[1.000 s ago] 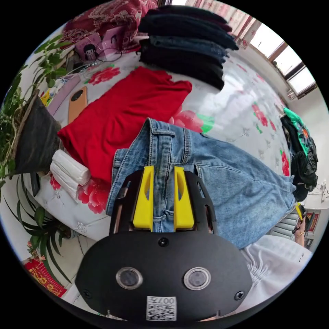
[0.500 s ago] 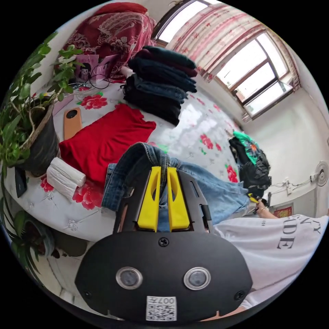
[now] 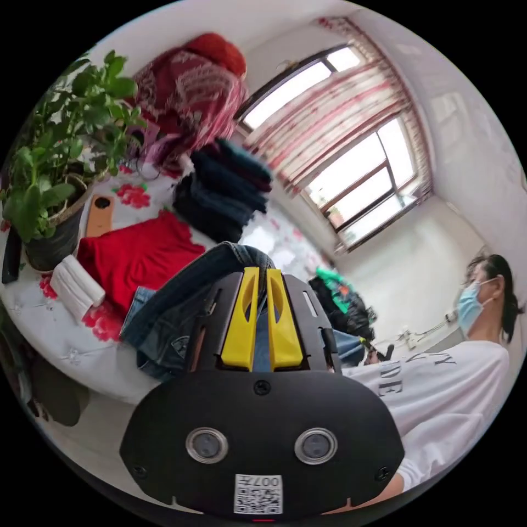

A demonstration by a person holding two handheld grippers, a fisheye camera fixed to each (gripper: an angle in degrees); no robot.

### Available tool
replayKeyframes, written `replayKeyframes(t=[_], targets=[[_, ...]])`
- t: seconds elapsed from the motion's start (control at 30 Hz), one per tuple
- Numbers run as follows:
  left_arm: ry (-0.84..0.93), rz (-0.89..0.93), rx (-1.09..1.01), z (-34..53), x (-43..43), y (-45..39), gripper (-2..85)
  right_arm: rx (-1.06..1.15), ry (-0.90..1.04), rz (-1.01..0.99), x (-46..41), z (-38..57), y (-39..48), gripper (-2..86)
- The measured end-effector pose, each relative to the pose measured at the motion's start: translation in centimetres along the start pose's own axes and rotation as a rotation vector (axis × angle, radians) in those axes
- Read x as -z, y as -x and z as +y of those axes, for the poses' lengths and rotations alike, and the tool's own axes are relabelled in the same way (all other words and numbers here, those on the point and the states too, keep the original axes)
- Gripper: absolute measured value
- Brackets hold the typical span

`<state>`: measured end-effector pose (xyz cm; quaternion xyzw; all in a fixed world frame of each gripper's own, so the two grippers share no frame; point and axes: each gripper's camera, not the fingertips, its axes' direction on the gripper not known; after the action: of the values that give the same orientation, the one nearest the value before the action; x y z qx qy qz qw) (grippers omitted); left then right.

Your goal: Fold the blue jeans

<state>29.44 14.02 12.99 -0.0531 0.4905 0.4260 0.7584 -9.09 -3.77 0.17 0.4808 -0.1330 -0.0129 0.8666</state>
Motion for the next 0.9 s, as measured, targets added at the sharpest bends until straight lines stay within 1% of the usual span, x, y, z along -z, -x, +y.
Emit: replayKeyframes(t=[0.03,0.07,0.1,0.13,0.17,0.2,0.23,0.3,0.37,0.43,0.53,0.6,0.67,0.73,0.77,0.8,0.83,0.87,0.9], targets=[[-0.052,0.021,-0.001,0.3,1.0,0.1,-0.2,-0.031,-0.155,-0.057,3.5,0.2,-0.2,-0.2],[-0.161,0.050,0.004,1.2,3.1,0.5,-0.3,-0.072,-0.252,-0.122,5.6,0.7,-0.6,-0.2],[-0.268,0.088,0.026,2.2,4.8,1.2,-0.3,-0.080,-0.262,-0.143,6.0,0.8,-0.6,-0.2],[-0.315,0.113,0.042,2.7,5.5,1.7,-0.3,-0.065,-0.207,-0.141,6.2,0.6,-0.1,-0.2],[-0.375,0.148,0.055,3.5,6.5,2.4,-0.4,-0.011,-0.167,-0.088,6.5,0.4,1.3,-0.3],[-0.398,0.135,0.057,4.0,7.0,2.5,-0.4,0.021,-0.182,-0.059,6.9,0.4,2.1,-0.3],[-0.398,0.110,0.058,4.2,7.1,2.5,-0.4,0.061,-0.241,-0.037,8.0,0.7,3.4,-0.3],[-0.365,0.001,0.080,4.5,7.2,2.5,-0.4,0.030,-0.298,-0.084,8.8,0.8,3.7,-0.3],[-0.357,-0.031,0.095,4.6,7.0,2.8,-0.4,-0.044,-0.297,-0.158,7.9,0.7,3.4,-0.3],[-0.365,-0.032,0.130,4.4,6.7,3.4,-0.3,-0.071,-0.274,-0.187,7.0,0.2,3.5,-0.2],[-0.345,-0.052,0.147,2.5,5.4,4.3,0.1,-0.037,-0.259,-0.160,5.4,-2.3,5.1,-0.1],[-0.287,-0.074,0.171,-1.3,2.8,5.3,0.9,0.019,-0.238,-0.126,3.9,-5.1,6.7,0.1],[-0.237,-0.107,0.158,-5.2,-0.4,5.9,2.2,0.045,-0.212,-0.108,0.6,-10.0,8.3,0.7],[-0.182,-0.121,0.159,-9.1,-4.7,6.7,5.1,0.042,-0.225,-0.043,-2.7,-13.2,9.2,1.9],[-0.145,-0.135,0.181,-11.2,-7.7,7.3,8.8,-0.022,-0.251,0.027,-4.9,-14.6,9.2,3.4],[-0.115,-0.151,0.178,-12.5,-10.5,7.5,11.6,-0.044,-0.244,0.052,-6.2,-15.1,9.2,4.2],[-0.100,-0.160,0.185,-12.8,-11.8,7.7,12.5,-0.078,-0.172,0.067,-8.9,-16.0,9.0,5.9],[-0.069,-0.156,0.200,-13.1,-13.9,7.8,13.8,-0.095,-0.074,0.041,-11.5,-16.1,8.7,6.9],[-0.040,-0.165,0.195,-12.7,-15.4,7.8,14.3,-0.098,-0.029,0.024,-12.7,-15.8,8.6,7.4]])
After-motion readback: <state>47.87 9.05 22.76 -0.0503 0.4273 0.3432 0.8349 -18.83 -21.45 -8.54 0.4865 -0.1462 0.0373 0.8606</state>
